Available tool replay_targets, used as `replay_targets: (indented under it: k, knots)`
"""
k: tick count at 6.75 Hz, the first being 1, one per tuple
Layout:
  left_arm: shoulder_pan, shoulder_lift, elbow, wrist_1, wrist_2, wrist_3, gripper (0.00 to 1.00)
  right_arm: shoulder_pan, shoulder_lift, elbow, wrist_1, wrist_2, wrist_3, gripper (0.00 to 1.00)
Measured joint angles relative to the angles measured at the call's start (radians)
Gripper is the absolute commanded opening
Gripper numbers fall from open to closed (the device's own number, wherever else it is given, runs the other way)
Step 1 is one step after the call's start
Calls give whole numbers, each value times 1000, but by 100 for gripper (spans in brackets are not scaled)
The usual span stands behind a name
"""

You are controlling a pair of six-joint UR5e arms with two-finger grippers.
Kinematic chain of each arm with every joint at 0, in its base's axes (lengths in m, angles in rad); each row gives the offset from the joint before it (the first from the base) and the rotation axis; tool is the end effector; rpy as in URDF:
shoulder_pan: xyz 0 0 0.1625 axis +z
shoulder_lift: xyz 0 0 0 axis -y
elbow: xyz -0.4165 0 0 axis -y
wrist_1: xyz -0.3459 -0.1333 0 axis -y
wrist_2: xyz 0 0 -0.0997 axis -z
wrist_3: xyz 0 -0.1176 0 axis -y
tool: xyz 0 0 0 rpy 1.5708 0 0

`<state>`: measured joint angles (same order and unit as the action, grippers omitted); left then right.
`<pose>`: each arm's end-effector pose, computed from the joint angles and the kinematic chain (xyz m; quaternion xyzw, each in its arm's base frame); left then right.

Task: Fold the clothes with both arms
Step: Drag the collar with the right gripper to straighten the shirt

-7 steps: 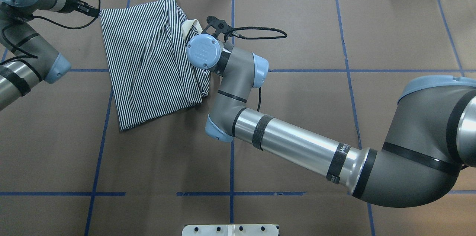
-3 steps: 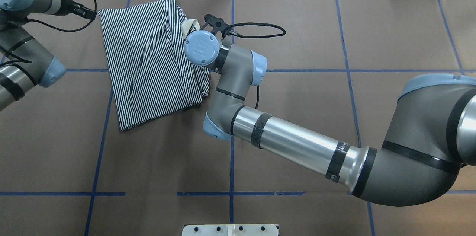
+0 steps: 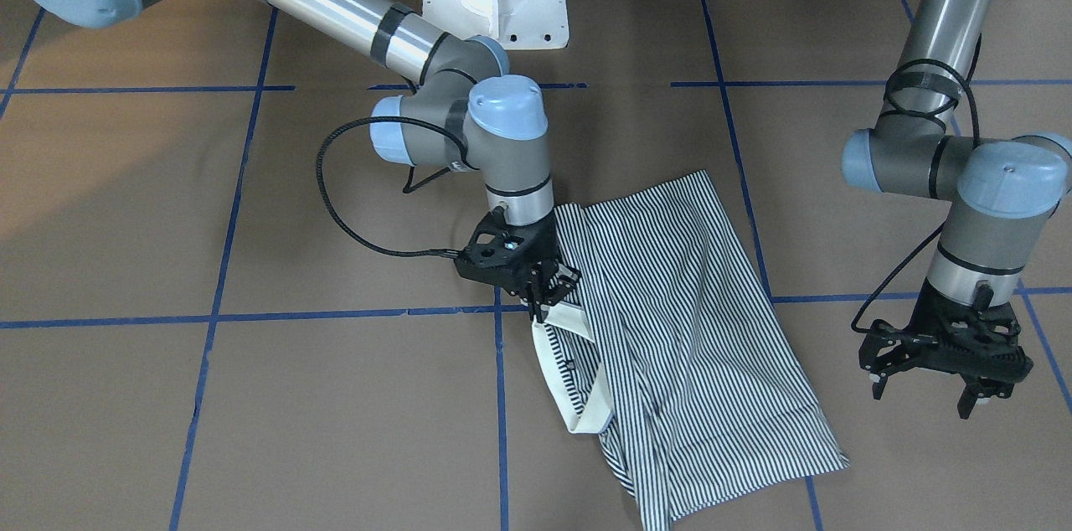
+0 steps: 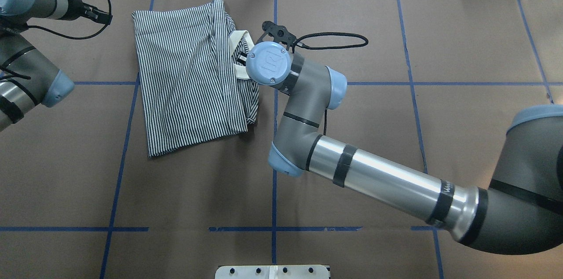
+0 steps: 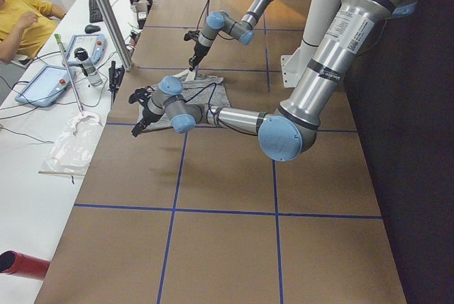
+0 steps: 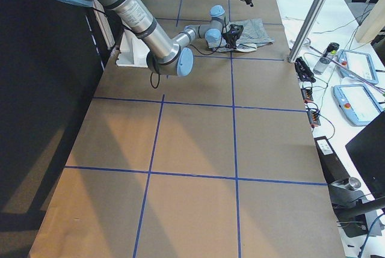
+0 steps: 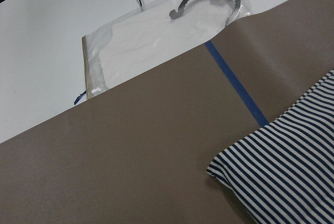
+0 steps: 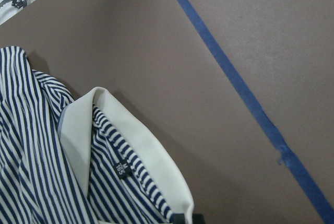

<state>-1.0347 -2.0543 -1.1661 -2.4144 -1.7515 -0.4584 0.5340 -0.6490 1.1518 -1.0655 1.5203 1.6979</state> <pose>0.2565 -0.6512 0.4944 0.3510 0.2824 0.0748 0.8896 -0.6069 -0.5206 0.2259 0.1192 -0.4684 0.2956 0.8240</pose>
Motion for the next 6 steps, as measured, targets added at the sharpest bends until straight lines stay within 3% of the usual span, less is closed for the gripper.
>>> replay_targets:
  k: [2, 6]
  knots:
    - [7, 0, -2, 0, -15, -7, 100, -10, -209, 237, -21, 0, -4, 0]
    - [24, -4, -8, 0, -18, -27, 100, -77, -509, 538, -21, -24, -5, 0]
